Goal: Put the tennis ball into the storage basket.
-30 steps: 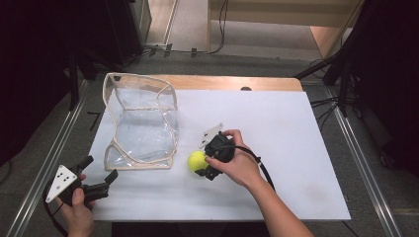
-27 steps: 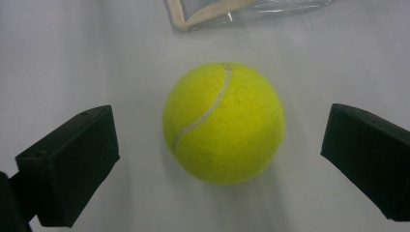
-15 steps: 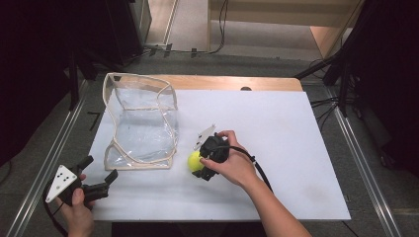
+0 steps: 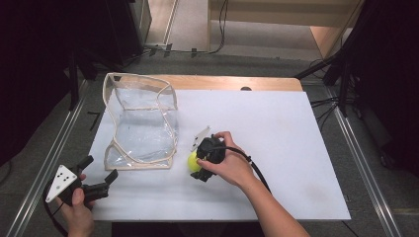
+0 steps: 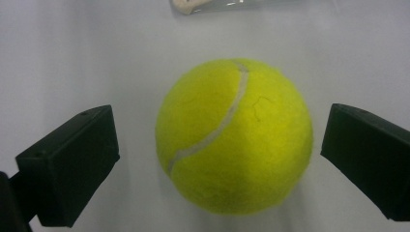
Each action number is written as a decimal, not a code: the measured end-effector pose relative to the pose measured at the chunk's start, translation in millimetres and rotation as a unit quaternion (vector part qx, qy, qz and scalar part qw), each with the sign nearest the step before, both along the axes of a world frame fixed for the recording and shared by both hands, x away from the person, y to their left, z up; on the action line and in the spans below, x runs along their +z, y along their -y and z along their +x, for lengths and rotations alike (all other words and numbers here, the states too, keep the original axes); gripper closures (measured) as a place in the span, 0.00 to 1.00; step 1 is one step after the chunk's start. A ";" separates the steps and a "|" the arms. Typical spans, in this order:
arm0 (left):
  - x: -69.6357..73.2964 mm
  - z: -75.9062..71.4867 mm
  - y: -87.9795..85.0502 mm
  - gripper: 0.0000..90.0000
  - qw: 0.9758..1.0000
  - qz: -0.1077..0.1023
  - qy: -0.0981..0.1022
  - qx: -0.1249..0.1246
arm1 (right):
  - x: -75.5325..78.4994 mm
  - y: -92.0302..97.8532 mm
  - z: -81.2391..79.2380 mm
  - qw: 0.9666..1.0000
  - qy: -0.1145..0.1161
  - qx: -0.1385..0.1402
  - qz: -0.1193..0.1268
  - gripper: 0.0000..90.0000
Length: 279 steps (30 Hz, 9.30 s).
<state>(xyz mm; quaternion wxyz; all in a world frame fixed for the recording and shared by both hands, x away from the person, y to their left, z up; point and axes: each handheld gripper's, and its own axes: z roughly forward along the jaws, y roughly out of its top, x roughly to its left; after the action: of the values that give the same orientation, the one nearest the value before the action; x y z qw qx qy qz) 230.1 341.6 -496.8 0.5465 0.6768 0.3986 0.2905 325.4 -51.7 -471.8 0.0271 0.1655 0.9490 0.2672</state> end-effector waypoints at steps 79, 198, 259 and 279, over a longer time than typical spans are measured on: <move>0.0 0.3 -0.1 0.00 1.000 0.001 -0.002 -0.001 | 71.8 -11.2 20.5 0.999 -0.025 0.040 -0.021 0.25; 0.0 0.4 -0.4 0.00 1.000 -0.007 -0.001 -0.004 | 173.4 -73.2 36.4 0.994 -0.013 0.098 -0.044 0.25; -0.1 0.4 -0.3 0.00 1.000 -0.008 -0.001 -0.003 | 158.2 -66.2 37.8 0.997 0.014 0.064 -0.041 0.00; 0.0 0.9 -0.1 0.00 1.000 0.001 -0.002 -0.005 | 133.5 -43.0 31.6 0.998 0.005 0.054 -0.039 0.00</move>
<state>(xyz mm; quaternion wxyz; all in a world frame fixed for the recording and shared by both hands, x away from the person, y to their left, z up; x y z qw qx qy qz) 231.0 341.7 -496.8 0.5465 0.6802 0.3956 0.2867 357.0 -8.6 -338.3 0.0233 0.1113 0.9661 0.2320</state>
